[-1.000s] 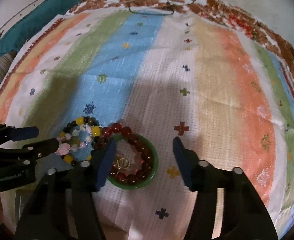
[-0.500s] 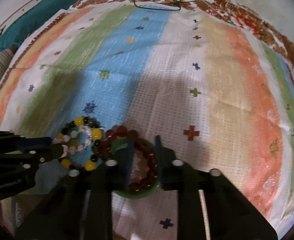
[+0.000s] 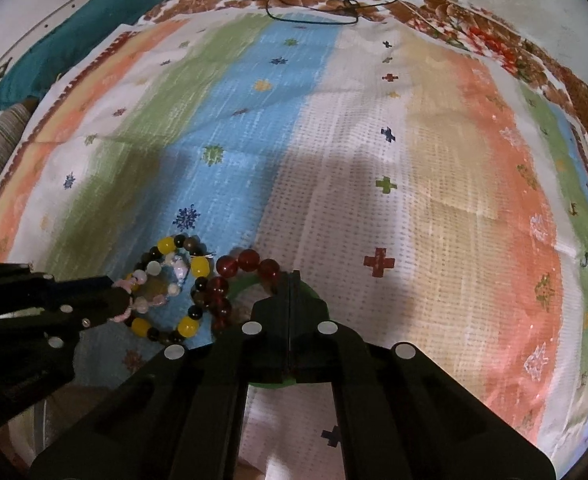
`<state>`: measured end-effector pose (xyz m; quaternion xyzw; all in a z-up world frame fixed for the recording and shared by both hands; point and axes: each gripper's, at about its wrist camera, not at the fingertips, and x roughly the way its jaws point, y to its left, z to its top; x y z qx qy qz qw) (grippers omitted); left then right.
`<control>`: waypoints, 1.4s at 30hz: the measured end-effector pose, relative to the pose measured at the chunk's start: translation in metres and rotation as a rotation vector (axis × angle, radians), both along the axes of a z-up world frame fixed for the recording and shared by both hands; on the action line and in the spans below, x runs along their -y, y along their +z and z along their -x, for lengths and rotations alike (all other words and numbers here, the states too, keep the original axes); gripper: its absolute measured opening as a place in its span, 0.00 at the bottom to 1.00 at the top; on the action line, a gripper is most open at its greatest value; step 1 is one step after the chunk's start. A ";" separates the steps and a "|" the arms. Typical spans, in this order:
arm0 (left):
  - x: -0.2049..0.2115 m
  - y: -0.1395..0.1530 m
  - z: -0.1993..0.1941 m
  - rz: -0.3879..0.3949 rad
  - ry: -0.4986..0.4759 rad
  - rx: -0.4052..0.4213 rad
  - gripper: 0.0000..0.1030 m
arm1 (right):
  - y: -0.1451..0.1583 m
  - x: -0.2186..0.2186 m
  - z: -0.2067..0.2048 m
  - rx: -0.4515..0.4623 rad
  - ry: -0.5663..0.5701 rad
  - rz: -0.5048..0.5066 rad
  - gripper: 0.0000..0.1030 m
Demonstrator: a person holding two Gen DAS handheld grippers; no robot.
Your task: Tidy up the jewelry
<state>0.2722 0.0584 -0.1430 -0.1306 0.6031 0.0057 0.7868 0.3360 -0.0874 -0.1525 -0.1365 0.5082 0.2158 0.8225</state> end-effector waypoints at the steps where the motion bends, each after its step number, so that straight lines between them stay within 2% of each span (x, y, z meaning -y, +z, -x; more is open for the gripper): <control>1: 0.001 0.002 0.000 -0.004 -0.001 0.006 0.13 | 0.000 0.001 0.000 -0.002 0.002 -0.008 0.01; 4: 0.002 0.006 0.002 -0.006 -0.008 0.016 0.13 | 0.004 0.002 -0.001 0.015 -0.007 -0.006 0.01; 7: 0.004 0.006 0.002 -0.016 -0.020 0.018 0.13 | 0.003 0.002 -0.003 -0.010 -0.010 -0.025 0.01; 22: -0.001 0.000 0.000 -0.016 -0.011 -0.005 0.14 | -0.004 0.003 -0.006 -0.017 -0.013 -0.002 0.02; 23: -0.001 -0.001 0.000 -0.017 -0.012 -0.006 0.14 | -0.004 0.003 -0.006 -0.015 -0.013 -0.002 0.04; 24: -0.001 -0.001 0.000 -0.018 -0.012 -0.007 0.14 | -0.004 0.003 -0.006 -0.013 -0.014 -0.002 0.15; 25: 0.000 -0.002 0.000 -0.020 -0.013 -0.009 0.14 | -0.003 0.003 -0.006 -0.009 -0.016 0.000 0.35; 26: 0.000 -0.002 0.000 -0.023 -0.014 -0.010 0.14 | -0.002 0.003 -0.005 0.000 -0.020 -0.001 0.38; 39: 0.000 -0.007 0.000 -0.030 -0.014 -0.019 0.14 | -0.016 0.000 -0.005 -0.005 0.007 0.011 0.38; 41: 0.001 -0.008 0.000 -0.031 -0.016 -0.020 0.14 | -0.019 -0.001 -0.006 -0.006 0.014 0.013 0.37; 42: 0.001 -0.009 0.000 -0.032 -0.018 -0.021 0.14 | -0.020 -0.002 -0.006 -0.005 0.019 0.014 0.34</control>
